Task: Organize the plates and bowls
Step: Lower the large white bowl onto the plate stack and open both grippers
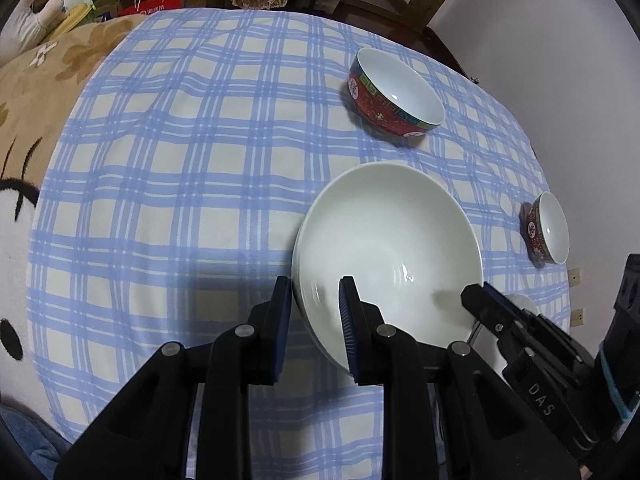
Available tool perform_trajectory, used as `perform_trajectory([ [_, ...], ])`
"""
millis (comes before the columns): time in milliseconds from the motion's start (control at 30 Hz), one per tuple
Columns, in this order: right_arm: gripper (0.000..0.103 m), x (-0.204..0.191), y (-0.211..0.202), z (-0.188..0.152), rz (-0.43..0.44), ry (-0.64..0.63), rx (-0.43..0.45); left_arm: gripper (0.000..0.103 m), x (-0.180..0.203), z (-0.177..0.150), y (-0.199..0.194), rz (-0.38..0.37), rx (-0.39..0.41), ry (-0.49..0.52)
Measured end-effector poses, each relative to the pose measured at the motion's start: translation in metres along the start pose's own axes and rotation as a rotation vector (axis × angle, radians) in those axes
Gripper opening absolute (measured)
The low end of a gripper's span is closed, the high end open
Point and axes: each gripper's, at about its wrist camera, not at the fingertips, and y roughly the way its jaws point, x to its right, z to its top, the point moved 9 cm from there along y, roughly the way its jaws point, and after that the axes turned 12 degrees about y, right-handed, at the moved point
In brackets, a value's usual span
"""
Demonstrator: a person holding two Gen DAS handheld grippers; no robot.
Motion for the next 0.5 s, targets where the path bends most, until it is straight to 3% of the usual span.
perform_trajectory([
  [400,0.014,0.010,-0.020,0.015,0.032,0.031,0.048,0.026,0.004,0.009,-0.027,0.067,0.071,0.067],
  [500,0.022,0.014,-0.032,0.029,0.032,0.034,0.084,0.027,0.006,0.017,-0.039,0.082,0.103,0.092],
])
